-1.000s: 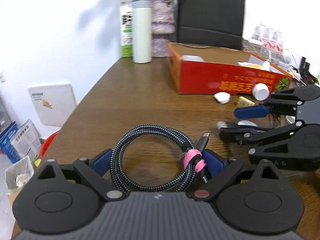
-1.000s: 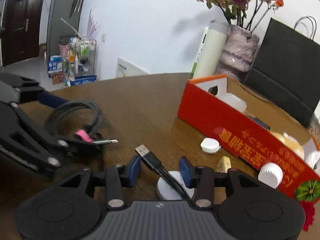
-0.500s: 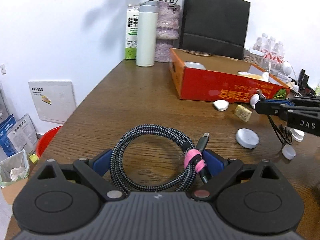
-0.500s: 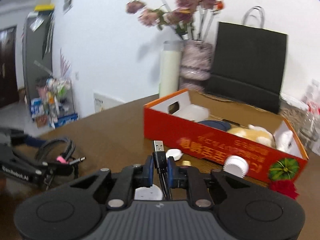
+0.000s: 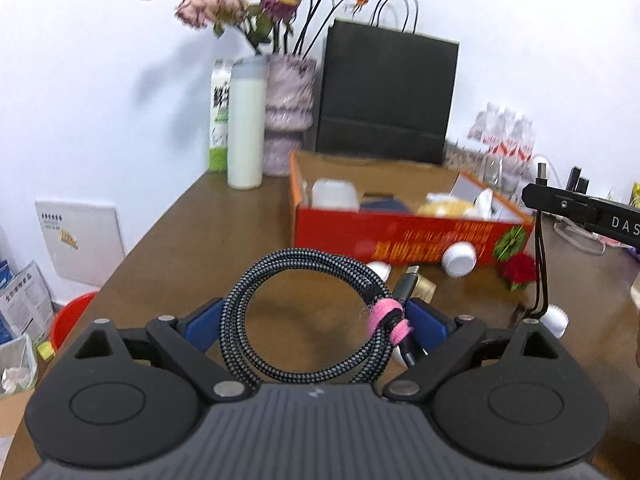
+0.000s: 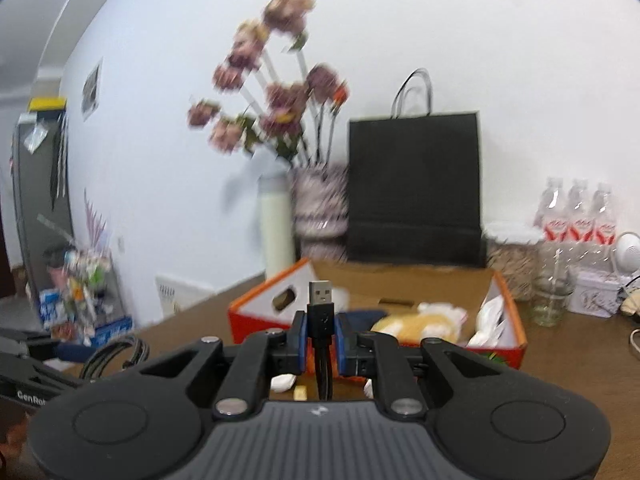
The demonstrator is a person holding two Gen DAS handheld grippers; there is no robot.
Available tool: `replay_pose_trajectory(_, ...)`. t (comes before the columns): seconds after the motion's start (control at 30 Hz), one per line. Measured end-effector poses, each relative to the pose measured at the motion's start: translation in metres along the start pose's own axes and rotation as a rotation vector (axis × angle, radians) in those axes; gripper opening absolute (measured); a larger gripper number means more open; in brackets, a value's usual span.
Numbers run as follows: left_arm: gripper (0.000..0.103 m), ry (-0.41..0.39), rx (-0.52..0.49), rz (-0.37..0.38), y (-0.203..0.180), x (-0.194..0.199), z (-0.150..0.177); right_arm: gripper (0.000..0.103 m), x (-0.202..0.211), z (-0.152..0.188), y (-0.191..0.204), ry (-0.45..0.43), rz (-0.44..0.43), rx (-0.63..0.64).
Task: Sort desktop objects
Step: 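Lift the cable with both grippers and carry it over the cardboard box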
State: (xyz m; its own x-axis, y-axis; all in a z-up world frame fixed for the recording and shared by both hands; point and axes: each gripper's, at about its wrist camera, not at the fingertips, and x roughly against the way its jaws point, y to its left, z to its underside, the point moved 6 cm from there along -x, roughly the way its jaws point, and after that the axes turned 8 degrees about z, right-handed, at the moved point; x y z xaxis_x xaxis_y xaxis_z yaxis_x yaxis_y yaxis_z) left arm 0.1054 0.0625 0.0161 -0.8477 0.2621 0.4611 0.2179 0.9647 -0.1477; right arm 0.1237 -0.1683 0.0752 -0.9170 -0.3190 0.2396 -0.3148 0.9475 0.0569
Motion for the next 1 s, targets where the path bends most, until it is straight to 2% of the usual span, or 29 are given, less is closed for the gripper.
replay_pose_trajectory(0.3, 0.096, -0.111, -0.050, 0.031, -0.037, -0.010, -0.052, 0.012, 0.004, -0.041, -0.021, -0.115, 0.016, -0.064)
replay_pose_trajectory(0.53, 0.096, -0.158, -0.046, 0.043, -0.050, -0.028, -0.082, 0.012, -0.005, -0.060, -0.025, -0.166, 0.012, -0.070)
replay_pose_trajectory(0.83, 0.097, -0.180, -0.038, 0.054, -0.055, -0.064, -0.115, 0.012, -0.040, -0.106, -0.040, -0.229, 0.054, -0.045)
replay_pose_trajectory(1.0, 0.097, -0.185, -0.027, 0.052, -0.053, -0.093, -0.129, 0.012, -0.073, -0.112, -0.050, -0.223, 0.098, -0.017)
